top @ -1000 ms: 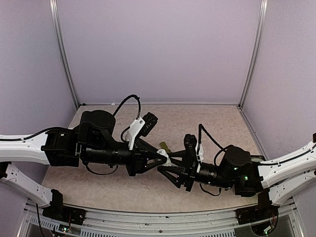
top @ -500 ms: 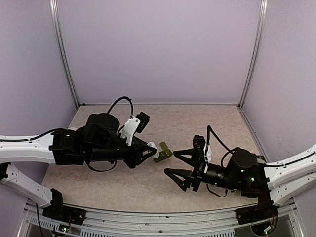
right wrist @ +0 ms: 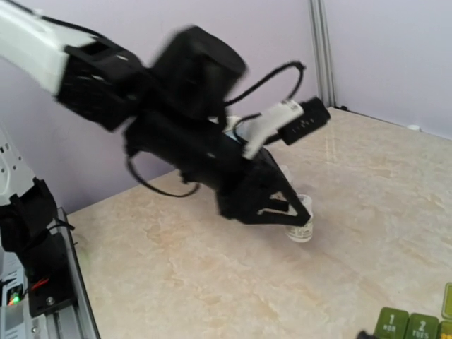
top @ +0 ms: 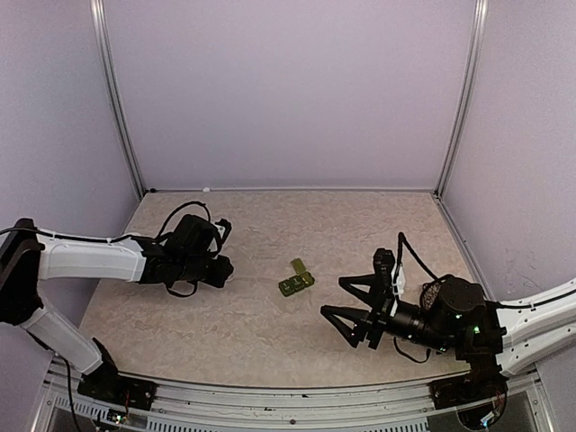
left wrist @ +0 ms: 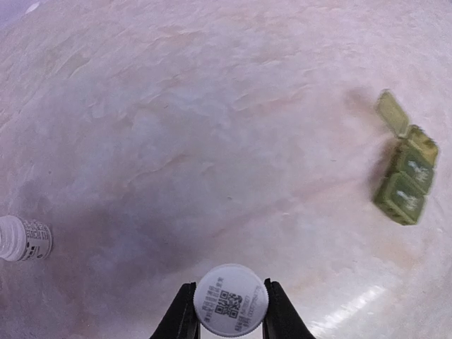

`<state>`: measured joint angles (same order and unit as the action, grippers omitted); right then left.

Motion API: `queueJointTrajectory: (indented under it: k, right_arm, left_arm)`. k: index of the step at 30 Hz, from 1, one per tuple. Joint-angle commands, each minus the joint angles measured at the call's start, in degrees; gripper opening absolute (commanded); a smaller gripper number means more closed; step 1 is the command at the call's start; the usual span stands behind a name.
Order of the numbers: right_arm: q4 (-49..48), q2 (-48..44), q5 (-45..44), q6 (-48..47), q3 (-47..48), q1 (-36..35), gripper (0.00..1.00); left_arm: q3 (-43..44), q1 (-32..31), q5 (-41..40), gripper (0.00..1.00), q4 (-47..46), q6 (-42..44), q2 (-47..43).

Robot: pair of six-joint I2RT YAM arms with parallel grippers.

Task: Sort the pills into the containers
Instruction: Place the pill bottle at the center of the board.

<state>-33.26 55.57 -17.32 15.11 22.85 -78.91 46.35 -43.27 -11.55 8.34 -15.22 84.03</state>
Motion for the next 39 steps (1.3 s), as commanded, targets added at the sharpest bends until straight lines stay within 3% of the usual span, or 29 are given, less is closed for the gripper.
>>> queueJointTrajectory:
  k: [1,3,7,18,22,25,36,39]
  right_arm:
    - [0.6,-0.4,-0.8,1.3,-0.7,0.5,0.78]
    - [0.4,-0.2,-0.4,1.3,-0.8,0.5,0.77]
    - [1.3,-0.8,-0.2,1.7,-0.8,0.5,0.78]
    - [2.5,-3.7,-1.1,2.1,-2.3,0.5,0.78]
    - [2.0,-2.5,-1.4,1.7,-2.0,0.5,0.79]
    - [2.0,-1.4,-1.7,1.6,-1.6,0.5,0.79]
    - [9.1,0.1,-1.7,4.6,1.4,4.1,0.84]
    - [12.1,1.1,2.7,6.6,3.2,8.9,0.84]
  left_arm:
    - [2.8,4.1,-2.8,0.10,-4.2,0.2,7.2]
    - [5.3,4.3,-6.2,0.17,-4.0,0.6,11.3]
    - [8.7,4.4,-10.2,0.18,-4.2,1.3,16.6]
    - [9.8,6.8,-16.5,0.19,-5.5,1.6,19.8]
    - [8.7,9.2,-16.3,0.25,-6.3,0.7,19.4]
    - [8.6,10.1,-15.4,0.36,-6.7,0.5,19.0]
    - [8.5,9.4,-12.8,0.97,-5.8,0.5,10.4]
    - [8.0,6.9,-11.3,0.99,-6.2,1.3,6.6]
